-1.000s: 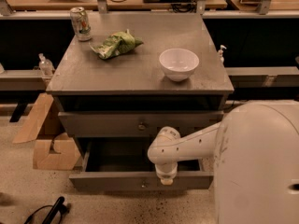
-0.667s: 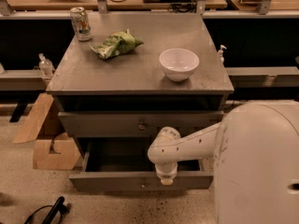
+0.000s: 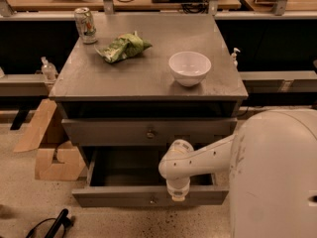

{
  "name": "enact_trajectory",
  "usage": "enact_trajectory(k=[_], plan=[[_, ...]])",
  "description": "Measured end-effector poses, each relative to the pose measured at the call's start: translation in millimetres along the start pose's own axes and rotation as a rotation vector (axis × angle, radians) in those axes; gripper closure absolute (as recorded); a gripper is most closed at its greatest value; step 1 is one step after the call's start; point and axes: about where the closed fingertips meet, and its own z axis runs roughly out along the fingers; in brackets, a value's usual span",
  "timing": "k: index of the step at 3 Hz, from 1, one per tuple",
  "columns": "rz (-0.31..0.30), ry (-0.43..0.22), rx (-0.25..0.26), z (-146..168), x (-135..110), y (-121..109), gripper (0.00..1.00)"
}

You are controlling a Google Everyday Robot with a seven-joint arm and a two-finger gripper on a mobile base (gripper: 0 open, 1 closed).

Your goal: Open middle drawer

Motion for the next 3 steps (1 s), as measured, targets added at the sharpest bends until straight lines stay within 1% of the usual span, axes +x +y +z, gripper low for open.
enact_trajectory(k=[2,3], plan=[[0.0,0.0,0.0,0.0,0.0,0.2,1.0],[-0.008,0.001,-0.023,1.0,0.7,11.2,1.0]])
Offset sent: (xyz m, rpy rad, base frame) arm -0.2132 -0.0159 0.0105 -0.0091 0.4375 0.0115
